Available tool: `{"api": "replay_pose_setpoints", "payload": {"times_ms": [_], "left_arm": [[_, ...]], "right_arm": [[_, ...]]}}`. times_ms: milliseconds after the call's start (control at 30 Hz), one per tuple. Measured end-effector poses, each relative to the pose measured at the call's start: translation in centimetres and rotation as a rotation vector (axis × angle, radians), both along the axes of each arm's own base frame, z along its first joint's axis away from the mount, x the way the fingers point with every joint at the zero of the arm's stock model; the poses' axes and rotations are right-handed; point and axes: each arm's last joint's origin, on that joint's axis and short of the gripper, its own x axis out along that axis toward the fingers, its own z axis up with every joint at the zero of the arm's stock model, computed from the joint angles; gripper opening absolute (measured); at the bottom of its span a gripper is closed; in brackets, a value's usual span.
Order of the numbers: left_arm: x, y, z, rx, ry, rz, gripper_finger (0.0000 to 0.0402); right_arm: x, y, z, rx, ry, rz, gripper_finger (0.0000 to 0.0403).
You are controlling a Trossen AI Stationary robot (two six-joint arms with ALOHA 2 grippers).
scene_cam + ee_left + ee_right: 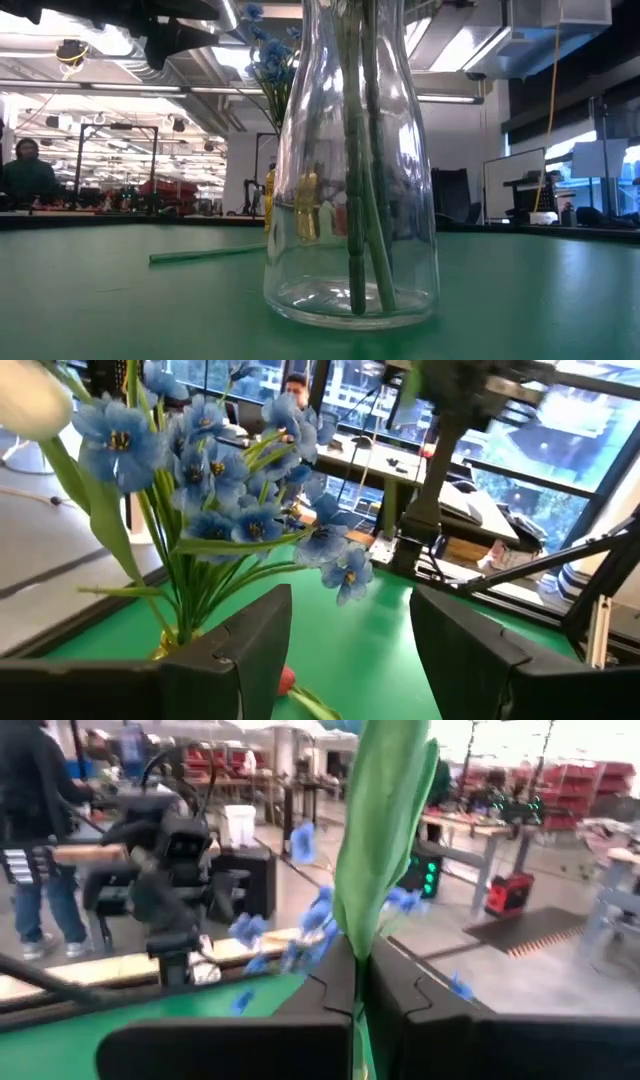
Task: Sort flowers into vase by color
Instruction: Put the white flower into the yellow vase
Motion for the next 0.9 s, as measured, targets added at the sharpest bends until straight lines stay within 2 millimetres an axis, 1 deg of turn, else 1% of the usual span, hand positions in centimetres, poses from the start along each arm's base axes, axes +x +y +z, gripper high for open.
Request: {"api": "replay_pose_setpoints", "payload": {"times_ms": [133,267,367,467,667,767,900], "left_arm": [[0.0,0.0,0.0,0.007,0.0,0.002,0.0201],[0.0,0.0,0.0,0.007,0.001,0.003,0.0201],[0.0,0.0,0.0,0.008,0.006,0.006,0.0201],[0.0,0.1,0.0,0.014,0.008,0.029,0.0201],[-0.1,0.2,-0.1,0.038,0.02,0.075,0.0201],[-0.1,0.2,-0.1,0.038,0.02,0.076,0.0201],[-0.1,0.2,-0.1,0.038,0.02,0.076,0.0201]], "right_arm": [[1.3,-4.2,-0.4,-0.023,-0.035,0.01,0.0003],[2.5,-8.0,-0.7,-0.063,-0.136,-0.025,0.0003],[3.2,-10.4,-1.3,-0.1,-0.185,-0.007,0.0003],[4.1,-12.2,-2.3,-0.122,-0.206,0.037,0.0003],[5.6,-15.4,-5.0,-0.084,-0.264,0.144,0.0003],[6.1,-16.4,-6.1,-0.064,-0.28,0.191,0.0003],[6.7,-16.8,-7.2,-0.044,-0.307,0.238,0.0003]]}}
